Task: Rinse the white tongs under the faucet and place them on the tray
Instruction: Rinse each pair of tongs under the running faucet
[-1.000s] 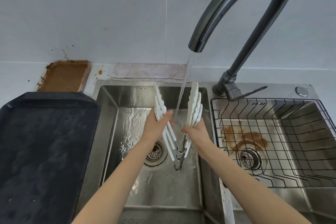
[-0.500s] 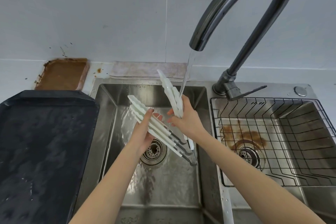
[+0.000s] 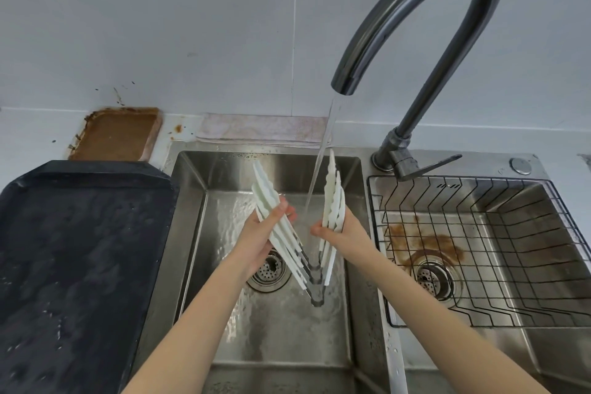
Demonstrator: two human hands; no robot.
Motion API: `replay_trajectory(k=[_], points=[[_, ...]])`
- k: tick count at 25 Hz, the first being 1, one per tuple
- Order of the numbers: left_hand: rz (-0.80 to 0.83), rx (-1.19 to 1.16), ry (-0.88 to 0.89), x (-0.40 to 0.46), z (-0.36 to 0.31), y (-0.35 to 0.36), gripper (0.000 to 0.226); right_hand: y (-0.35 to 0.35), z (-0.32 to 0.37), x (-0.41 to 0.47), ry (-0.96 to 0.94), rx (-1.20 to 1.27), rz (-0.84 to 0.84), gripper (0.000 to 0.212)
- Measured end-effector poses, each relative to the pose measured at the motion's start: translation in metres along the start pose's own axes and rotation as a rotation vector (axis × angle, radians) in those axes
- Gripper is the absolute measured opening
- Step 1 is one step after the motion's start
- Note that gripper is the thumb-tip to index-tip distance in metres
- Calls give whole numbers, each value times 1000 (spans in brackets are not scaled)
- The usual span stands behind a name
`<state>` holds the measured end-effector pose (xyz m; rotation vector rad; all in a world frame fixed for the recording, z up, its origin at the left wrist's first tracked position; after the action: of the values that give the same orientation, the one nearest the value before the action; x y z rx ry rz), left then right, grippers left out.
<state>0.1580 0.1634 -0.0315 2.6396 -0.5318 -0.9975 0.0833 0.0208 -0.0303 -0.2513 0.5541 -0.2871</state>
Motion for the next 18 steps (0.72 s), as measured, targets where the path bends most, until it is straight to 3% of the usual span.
replay_trajectory(k=[5,10,15,18], points=[[65,267,106,0,-8,19,9,-7,-13,-4,128,317,-74,13],[150,545,237,0,-22,43,9,-17,-21,-11,213,489,-92,28],[145,503,234,-2,-25,43,18,-20,-19,-14,175,492,-84,28],[86,383,202,-4,-27,40,16,-29,-8,-18,101,428,-63,44]])
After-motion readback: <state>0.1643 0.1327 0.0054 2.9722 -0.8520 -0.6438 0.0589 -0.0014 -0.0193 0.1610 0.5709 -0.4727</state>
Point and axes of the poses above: each hand's wrist, its own x-axis towards the middle knuckle, its own y-axis out of the palm, z = x × y, the point moved 1 cm from there along x, towards the middle knuckle, and after that the axes turned 2 degrees about -x, right-handed, at the moved point
